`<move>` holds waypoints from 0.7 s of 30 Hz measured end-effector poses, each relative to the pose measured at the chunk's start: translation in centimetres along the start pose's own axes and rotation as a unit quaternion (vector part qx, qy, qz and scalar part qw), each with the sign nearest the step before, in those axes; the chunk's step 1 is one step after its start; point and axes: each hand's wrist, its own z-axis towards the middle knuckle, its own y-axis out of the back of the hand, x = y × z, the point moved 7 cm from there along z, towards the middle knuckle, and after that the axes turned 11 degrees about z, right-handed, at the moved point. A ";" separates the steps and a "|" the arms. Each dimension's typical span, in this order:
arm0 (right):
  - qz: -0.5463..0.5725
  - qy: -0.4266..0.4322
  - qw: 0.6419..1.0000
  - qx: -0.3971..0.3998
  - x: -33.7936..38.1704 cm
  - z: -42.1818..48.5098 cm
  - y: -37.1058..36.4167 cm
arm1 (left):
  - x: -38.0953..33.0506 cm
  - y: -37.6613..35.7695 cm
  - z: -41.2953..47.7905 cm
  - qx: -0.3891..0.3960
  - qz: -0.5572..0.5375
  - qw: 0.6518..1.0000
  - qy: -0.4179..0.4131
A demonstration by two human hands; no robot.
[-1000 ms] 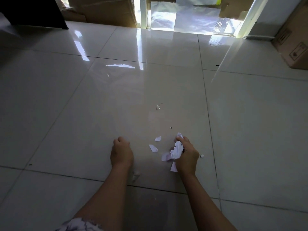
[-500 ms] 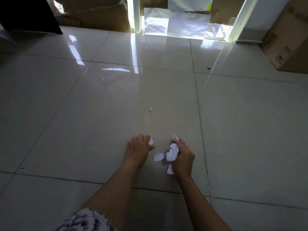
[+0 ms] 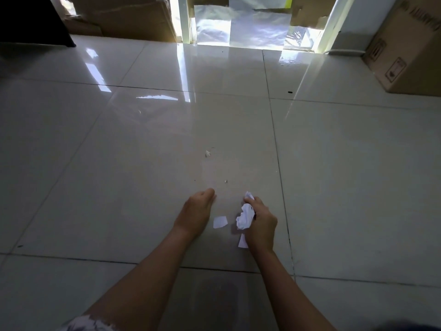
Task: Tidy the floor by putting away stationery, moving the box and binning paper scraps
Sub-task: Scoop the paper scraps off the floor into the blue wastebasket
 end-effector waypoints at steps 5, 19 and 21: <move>-0.024 0.005 1.000 0.006 -0.4 0.0 0.1 | -1.7 -1.0 -1.8 -0.052 0.097 0.994 -0.018; -0.017 0.016 1.000 0.006 0.5 -0.2 -1.0 | -1.6 -4.5 -2.3 0.035 0.152 0.987 0.044; -0.010 0.015 1.000 0.003 0.4 -0.1 -0.8 | -1.4 -3.2 -2.4 0.031 0.157 0.987 0.035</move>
